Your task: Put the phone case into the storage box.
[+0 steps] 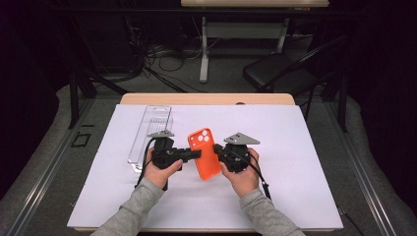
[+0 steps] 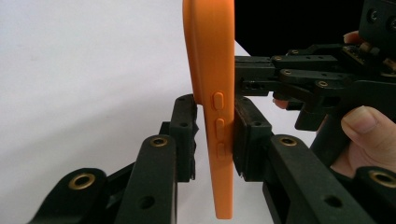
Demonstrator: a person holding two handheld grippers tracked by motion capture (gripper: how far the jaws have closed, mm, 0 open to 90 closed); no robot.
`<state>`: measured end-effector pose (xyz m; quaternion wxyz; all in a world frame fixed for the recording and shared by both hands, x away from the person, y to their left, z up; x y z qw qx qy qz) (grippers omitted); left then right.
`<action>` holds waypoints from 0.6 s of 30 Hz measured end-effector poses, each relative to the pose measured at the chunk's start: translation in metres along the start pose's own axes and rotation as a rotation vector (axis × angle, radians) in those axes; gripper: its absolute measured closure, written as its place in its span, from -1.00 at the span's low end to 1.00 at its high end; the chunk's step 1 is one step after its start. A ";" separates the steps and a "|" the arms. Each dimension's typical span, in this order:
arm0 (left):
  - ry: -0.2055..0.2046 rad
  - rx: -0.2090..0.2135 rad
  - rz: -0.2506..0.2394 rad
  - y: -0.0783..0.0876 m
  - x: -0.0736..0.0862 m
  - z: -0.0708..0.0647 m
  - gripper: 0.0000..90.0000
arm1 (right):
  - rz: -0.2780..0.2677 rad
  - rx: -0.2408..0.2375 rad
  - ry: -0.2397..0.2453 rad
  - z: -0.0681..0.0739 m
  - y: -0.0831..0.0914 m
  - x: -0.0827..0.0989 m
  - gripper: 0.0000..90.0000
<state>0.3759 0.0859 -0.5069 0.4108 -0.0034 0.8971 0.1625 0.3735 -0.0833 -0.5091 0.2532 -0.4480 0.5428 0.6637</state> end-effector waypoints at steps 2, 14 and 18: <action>0.005 0.001 -0.004 0.000 0.000 0.000 0.64 | 0.001 0.000 -0.002 0.000 0.000 0.000 0.97; 0.018 0.001 -0.011 0.000 0.001 -0.001 0.73 | 0.002 -0.002 -0.003 0.001 -0.001 0.001 0.97; 0.023 0.008 -0.013 0.000 0.001 -0.001 0.75 | 0.000 -0.002 -0.003 0.002 -0.001 0.001 0.97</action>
Point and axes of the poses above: each handheld gripper's, and its own axes: y roughly backward along the jaws, x roughly out of its underside, z roughly to its left, the point moved 5 cm from there along -y, roughly forward along the jaws, and after that the axes turned 15 degrees about x, right-handed, at the moved point
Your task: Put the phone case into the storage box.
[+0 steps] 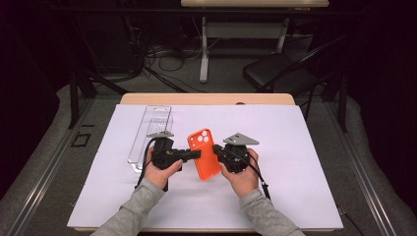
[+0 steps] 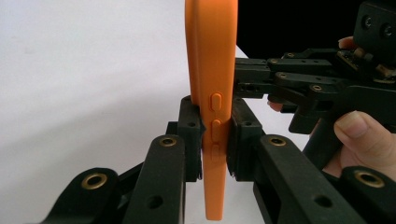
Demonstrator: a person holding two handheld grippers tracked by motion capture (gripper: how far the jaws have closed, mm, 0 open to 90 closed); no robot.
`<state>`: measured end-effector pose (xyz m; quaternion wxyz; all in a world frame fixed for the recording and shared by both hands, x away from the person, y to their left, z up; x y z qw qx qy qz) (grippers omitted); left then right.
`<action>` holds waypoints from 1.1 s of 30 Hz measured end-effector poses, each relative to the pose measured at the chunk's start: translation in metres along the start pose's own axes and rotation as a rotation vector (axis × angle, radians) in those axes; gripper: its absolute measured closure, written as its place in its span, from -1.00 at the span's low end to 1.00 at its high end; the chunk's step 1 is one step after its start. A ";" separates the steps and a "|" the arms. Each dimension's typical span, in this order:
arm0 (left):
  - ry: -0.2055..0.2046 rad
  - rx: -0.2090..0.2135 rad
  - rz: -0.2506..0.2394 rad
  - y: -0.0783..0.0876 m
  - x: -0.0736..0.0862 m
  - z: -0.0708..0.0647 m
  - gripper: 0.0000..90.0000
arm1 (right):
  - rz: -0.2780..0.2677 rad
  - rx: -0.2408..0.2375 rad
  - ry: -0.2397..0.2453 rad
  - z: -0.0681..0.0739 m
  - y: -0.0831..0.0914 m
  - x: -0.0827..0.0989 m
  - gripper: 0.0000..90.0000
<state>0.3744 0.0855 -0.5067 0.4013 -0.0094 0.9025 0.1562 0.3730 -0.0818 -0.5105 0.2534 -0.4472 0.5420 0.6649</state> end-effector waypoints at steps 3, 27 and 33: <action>0.003 0.001 -0.001 0.000 0.000 0.000 0.76 | 0.000 0.000 -0.001 0.000 0.000 0.000 0.97; 0.040 0.016 -0.021 0.002 0.000 0.002 0.78 | 0.010 -0.012 -0.007 0.001 -0.001 0.001 0.96; 0.039 0.020 -0.019 0.002 0.001 0.002 0.79 | 0.012 -0.016 -0.006 0.001 -0.001 0.001 0.96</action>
Point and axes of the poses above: each handheld gripper's, and its own axes: y roughly backward along the jaws, x roughly out of its underside, z roughly to its left, the point moved 5 cm from there along -y, roughly forward along the jaws, and after that the axes turned 15 degrees about x, right-handed, at the moved point
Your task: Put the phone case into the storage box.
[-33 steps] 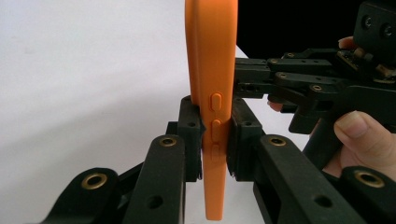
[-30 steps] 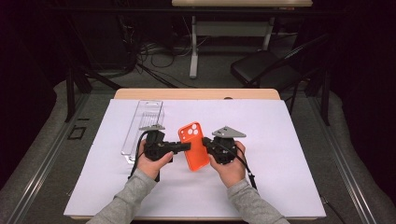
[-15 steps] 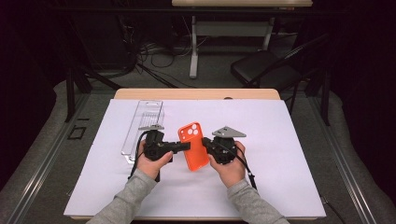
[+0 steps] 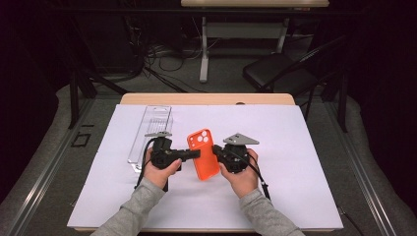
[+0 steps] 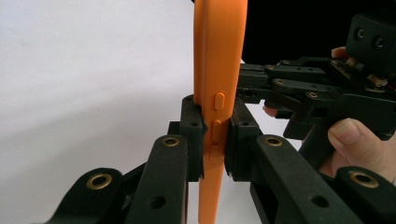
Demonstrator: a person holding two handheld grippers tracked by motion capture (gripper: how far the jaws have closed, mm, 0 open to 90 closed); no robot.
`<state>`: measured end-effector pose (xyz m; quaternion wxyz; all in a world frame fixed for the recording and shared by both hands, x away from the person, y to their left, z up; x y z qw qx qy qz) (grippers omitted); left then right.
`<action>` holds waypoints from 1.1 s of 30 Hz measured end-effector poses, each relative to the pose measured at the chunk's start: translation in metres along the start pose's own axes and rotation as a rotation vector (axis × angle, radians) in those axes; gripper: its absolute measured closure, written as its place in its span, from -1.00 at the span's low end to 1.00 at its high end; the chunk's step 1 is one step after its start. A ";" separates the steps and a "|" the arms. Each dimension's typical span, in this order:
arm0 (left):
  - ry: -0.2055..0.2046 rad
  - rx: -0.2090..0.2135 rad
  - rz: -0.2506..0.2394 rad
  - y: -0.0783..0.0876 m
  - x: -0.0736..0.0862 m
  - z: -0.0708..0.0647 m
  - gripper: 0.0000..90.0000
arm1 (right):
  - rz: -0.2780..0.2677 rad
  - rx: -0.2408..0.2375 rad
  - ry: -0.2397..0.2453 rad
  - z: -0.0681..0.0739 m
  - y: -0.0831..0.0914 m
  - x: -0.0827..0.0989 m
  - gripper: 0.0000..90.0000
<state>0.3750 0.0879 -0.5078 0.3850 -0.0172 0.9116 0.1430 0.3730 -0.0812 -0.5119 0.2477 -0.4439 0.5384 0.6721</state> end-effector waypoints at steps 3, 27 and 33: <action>-0.002 0.000 -0.004 0.000 0.000 0.000 0.79 | 0.002 -0.002 -0.002 0.000 0.000 0.000 0.95; 0.006 0.008 -0.020 0.002 -0.001 0.002 0.80 | 0.003 -0.029 -0.008 0.001 -0.001 0.000 0.78; 0.006 0.008 -0.020 0.004 -0.001 0.003 0.80 | -0.003 -0.040 -0.006 0.001 0.000 -0.001 0.67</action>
Point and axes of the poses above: each handheld gripper's, and its own axes: y roughly backward along the jaws, x roughly out of its underside, z roughly to its left, the point moved 5 cm from there along -y, roughly forward along the jaws, and after that the axes turned 15 degrees about x, right-handed, at the moved point
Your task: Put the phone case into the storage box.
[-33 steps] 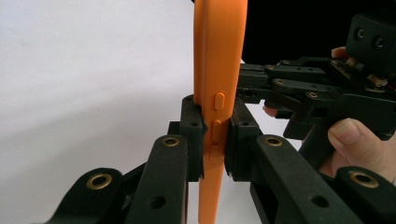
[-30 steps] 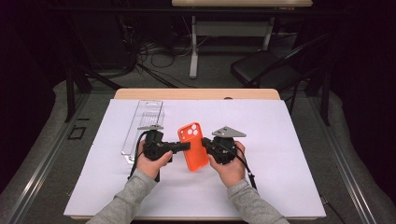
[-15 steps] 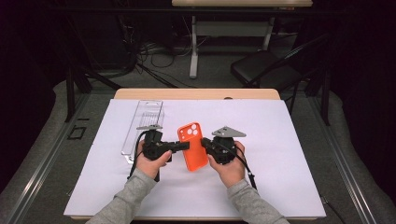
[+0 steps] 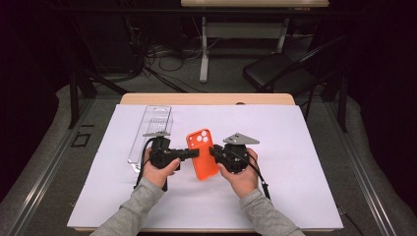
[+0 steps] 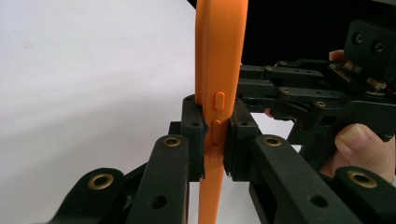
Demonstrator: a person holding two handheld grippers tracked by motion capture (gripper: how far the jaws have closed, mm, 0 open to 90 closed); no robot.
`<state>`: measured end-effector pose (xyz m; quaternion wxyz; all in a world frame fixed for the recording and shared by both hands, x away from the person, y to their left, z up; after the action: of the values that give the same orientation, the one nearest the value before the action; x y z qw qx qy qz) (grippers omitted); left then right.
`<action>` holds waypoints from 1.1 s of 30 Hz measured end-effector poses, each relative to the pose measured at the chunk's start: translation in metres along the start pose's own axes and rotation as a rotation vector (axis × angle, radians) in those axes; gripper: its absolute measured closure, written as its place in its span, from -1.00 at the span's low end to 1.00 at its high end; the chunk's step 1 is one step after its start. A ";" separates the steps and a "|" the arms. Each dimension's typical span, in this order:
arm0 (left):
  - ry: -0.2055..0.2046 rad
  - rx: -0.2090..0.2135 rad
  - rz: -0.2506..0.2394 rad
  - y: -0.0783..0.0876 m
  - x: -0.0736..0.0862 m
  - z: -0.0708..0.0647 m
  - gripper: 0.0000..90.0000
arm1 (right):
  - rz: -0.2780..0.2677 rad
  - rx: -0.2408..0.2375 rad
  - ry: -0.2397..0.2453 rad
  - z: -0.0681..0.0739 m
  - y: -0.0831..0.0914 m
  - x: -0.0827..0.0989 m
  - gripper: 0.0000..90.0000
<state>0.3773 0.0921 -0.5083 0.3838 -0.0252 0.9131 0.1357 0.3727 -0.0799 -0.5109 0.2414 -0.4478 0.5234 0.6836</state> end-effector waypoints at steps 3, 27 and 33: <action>0.001 0.001 -0.001 0.001 0.000 0.001 0.80 | -0.001 -0.010 -0.006 0.000 0.001 0.000 0.61; -0.028 0.023 0.011 0.013 -0.006 0.002 0.80 | 0.003 -0.108 0.013 -0.002 0.008 -0.005 0.32; -0.062 0.031 0.029 0.015 -0.008 -0.001 0.80 | 0.018 -0.151 0.020 -0.004 0.012 -0.008 0.33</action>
<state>0.3797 0.1060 -0.4989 0.4100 -0.0017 0.9031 0.1277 0.3681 -0.0869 -0.4980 0.1956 -0.4667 0.4767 0.7188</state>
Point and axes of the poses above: each handheld gripper's, and its own axes: y roughly backward along the jaws, x roughly out of its underside, z roughly to its left, the point moved 5 cm from there along -y, roughly forward along the jaws, and after that the axes turned 15 degrees about x, right-handed, at the moved point
